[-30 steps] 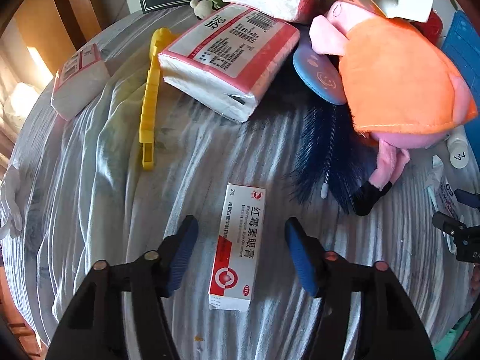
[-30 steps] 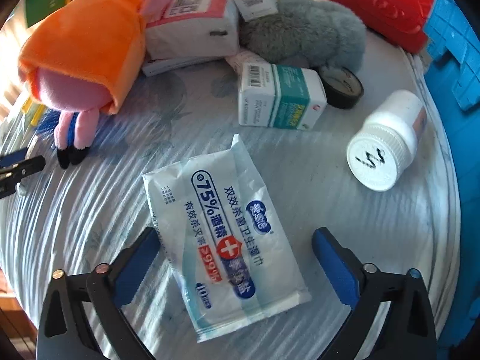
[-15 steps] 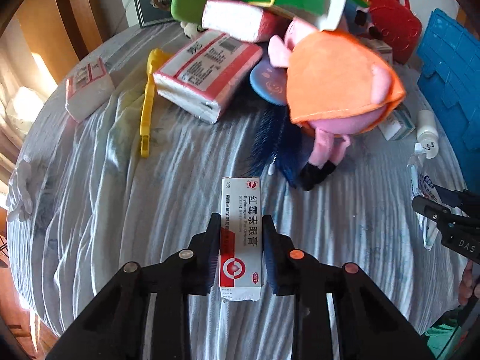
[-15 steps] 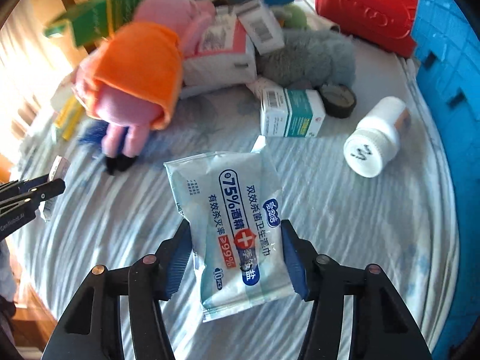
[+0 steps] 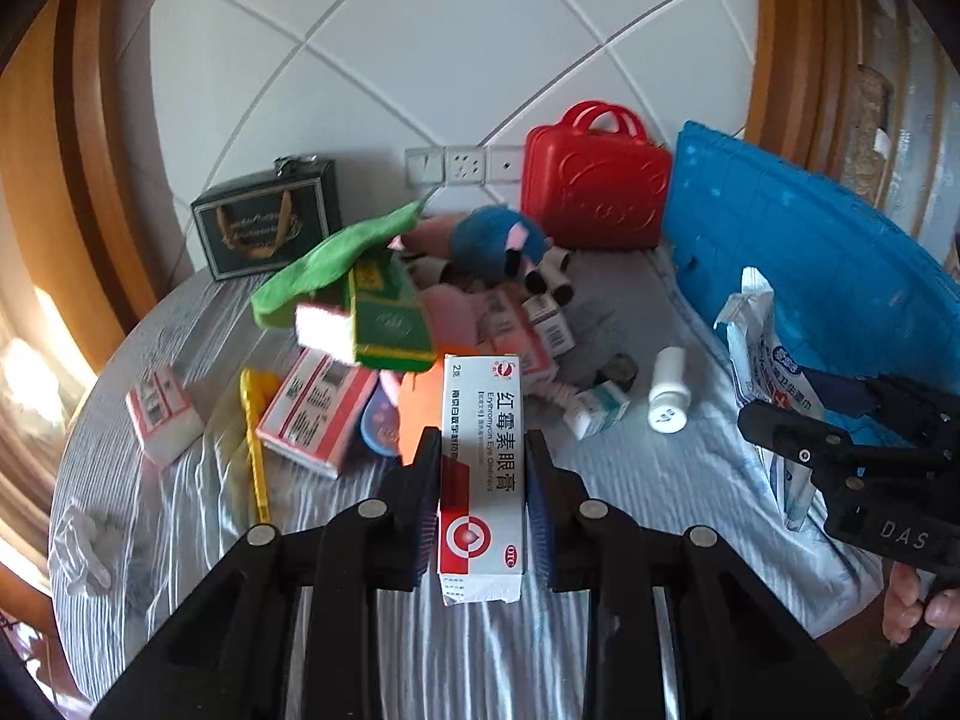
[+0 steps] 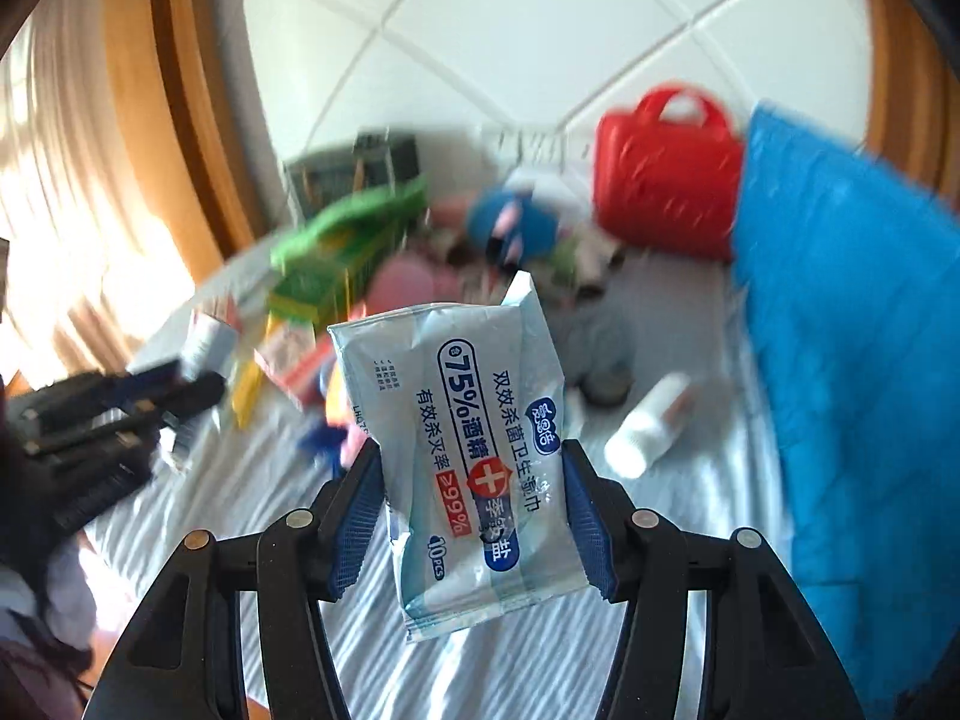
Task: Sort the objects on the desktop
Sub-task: 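Carry both held items into the blue crate and open both tools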
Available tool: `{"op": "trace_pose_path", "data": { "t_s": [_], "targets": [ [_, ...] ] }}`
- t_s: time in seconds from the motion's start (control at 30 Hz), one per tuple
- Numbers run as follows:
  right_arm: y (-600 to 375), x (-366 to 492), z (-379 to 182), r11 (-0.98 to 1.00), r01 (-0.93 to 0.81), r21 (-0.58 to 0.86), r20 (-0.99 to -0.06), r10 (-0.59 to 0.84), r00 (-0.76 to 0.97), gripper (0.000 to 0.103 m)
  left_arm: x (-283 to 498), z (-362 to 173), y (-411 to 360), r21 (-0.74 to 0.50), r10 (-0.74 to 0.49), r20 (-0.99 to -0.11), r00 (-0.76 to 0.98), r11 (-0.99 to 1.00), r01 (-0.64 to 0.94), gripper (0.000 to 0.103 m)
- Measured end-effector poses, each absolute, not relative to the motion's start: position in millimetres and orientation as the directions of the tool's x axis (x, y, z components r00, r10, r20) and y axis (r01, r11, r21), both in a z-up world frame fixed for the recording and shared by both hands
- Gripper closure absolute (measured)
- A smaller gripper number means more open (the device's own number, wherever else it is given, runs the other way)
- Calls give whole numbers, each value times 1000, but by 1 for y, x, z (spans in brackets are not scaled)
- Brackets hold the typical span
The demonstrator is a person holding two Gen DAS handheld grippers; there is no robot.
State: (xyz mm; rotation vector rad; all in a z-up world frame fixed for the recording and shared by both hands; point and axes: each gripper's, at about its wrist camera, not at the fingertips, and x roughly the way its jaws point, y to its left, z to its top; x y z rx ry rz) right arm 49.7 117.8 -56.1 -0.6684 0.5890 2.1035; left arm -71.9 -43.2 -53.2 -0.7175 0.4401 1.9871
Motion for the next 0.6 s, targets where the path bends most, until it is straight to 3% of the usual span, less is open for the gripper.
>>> {"op": "trace_pose_path", "data": {
  "t_s": [0.27, 0.6],
  "targets": [
    [96, 129, 24, -408, -904, 129, -502, 759, -414, 46, -12, 1, -4, 26, 794, -542, -276, -312, -950, 77],
    [97, 287, 59, -191, -976, 105, -397, 892, -217, 46, 129, 67, 78, 58, 908, -403, -115, -100, -993, 77]
  ]
}}
